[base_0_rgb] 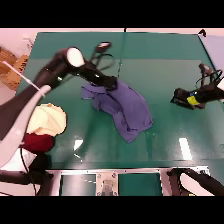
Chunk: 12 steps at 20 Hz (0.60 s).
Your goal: Fold the shirts.
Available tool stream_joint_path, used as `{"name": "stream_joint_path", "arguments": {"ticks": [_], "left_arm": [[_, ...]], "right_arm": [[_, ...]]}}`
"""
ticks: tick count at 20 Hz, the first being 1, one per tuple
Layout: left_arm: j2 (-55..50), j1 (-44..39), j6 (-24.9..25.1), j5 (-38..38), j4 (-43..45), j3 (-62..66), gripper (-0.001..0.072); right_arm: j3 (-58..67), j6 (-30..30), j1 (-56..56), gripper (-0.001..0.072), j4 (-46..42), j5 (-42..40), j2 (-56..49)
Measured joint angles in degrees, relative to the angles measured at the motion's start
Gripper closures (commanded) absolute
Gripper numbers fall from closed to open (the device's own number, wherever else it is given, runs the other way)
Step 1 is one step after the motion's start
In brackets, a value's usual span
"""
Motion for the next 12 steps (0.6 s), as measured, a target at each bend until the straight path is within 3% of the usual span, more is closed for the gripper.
{"name": "stream_joint_path", "arguments": {"ticks": [5,12], "left_arm": [[-0.02,14.21,-1.11,-2.36,2.58,-5.64,0.0029],[-4.26,19.32,0.35,12.09,-4.59,-17.03,0.0029]], "right_arm": [[-14.16,-3.19,-0.04,0.0337,10.40,-4.55,0.00],[-24.83,-7.56,6.16,0.0333,24.11,-16.70,-1.42]]}}
